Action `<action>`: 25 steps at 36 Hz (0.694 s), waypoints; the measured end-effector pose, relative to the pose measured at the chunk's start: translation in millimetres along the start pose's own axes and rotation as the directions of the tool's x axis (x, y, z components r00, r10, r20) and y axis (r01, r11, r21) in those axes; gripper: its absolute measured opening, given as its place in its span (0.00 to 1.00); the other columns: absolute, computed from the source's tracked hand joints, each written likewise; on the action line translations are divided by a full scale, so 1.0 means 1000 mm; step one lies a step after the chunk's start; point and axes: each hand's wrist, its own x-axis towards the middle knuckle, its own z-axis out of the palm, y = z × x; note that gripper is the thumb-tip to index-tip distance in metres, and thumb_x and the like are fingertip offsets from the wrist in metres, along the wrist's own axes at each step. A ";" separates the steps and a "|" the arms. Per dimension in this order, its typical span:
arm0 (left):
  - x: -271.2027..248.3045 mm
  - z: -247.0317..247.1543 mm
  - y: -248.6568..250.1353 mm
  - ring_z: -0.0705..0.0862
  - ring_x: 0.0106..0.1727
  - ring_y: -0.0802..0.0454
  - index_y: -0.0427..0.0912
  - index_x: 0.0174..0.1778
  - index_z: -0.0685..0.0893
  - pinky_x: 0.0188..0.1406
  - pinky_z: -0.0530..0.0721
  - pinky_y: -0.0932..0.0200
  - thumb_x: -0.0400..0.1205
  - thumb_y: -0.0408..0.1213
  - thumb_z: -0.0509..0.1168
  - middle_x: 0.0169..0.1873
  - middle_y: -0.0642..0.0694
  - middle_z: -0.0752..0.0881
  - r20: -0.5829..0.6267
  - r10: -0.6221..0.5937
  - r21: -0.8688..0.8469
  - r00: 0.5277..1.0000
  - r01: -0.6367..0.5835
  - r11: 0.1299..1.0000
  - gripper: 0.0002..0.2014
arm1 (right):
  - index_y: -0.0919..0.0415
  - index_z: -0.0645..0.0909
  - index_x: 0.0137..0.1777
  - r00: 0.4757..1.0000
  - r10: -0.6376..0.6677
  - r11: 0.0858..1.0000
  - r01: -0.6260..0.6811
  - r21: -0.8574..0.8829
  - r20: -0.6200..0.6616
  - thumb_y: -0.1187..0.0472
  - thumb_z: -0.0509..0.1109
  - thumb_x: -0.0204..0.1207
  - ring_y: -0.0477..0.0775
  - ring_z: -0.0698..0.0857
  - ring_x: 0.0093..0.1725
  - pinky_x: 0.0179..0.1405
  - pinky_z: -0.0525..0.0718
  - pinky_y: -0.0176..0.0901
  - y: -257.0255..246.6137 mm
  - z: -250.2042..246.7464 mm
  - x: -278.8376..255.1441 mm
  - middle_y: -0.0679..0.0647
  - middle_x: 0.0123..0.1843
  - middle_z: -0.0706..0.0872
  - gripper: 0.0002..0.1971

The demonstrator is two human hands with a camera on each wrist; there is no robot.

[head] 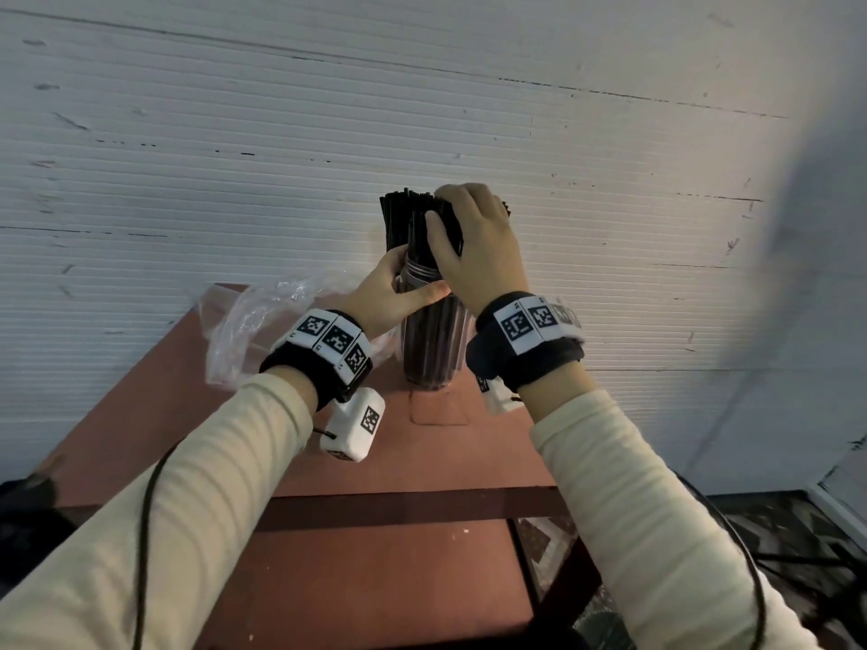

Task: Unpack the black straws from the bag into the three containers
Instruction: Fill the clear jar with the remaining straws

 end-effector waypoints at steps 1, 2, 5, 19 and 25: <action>0.000 0.000 -0.001 0.81 0.59 0.64 0.37 0.75 0.68 0.57 0.80 0.71 0.79 0.32 0.73 0.62 0.50 0.82 -0.017 -0.007 0.002 1.000 0.007 1.000 0.30 | 0.66 0.83 0.59 1.000 -0.005 1.000 0.005 -0.026 0.003 0.58 0.65 0.80 0.61 0.82 0.57 0.58 0.80 0.48 -0.001 -0.001 0.000 0.60 0.56 0.84 0.15; -0.001 0.000 -0.001 0.81 0.61 0.62 0.37 0.75 0.69 0.60 0.80 0.68 0.78 0.34 0.74 0.64 0.48 0.81 -0.033 -0.016 0.005 0.999 0.016 1.000 0.31 | 0.66 0.83 0.59 1.000 -0.021 0.998 0.021 -0.055 0.003 0.57 0.65 0.79 0.62 0.81 0.59 0.60 0.80 0.51 -0.001 -0.001 0.002 0.61 0.57 0.84 0.15; -0.001 0.000 -0.001 0.81 0.66 0.56 0.39 0.72 0.71 0.70 0.78 0.55 0.74 0.40 0.78 0.65 0.46 0.82 -0.058 -0.034 0.002 0.998 0.034 0.999 0.33 | 0.67 0.80 0.66 0.997 -0.071 0.993 0.074 -0.093 0.032 0.58 0.62 0.81 0.63 0.77 0.71 0.74 0.74 0.53 -0.001 -0.003 0.006 0.62 0.67 0.82 0.19; -0.002 -0.002 0.008 0.82 0.57 0.60 0.42 0.62 0.76 0.59 0.78 0.71 0.80 0.30 0.71 0.52 0.52 0.81 0.024 -0.055 0.078 0.998 0.053 0.996 0.16 | 0.67 0.83 0.64 0.998 -0.057 0.996 0.059 -0.070 0.035 0.57 0.63 0.79 0.61 0.81 0.69 0.74 0.74 0.53 0.005 0.005 -0.014 0.60 0.63 0.86 0.19; -0.001 -0.009 0.018 0.83 0.41 0.70 0.44 0.65 0.77 0.38 0.76 0.78 0.78 0.39 0.74 0.42 0.59 0.81 0.045 -0.060 0.134 0.997 0.054 0.990 0.20 | 0.61 0.64 0.82 0.978 -0.022 0.996 0.040 -0.083 0.206 0.46 0.65 0.80 0.54 0.62 0.83 0.83 0.53 0.47 0.012 -0.014 -0.007 0.56 0.82 0.67 0.34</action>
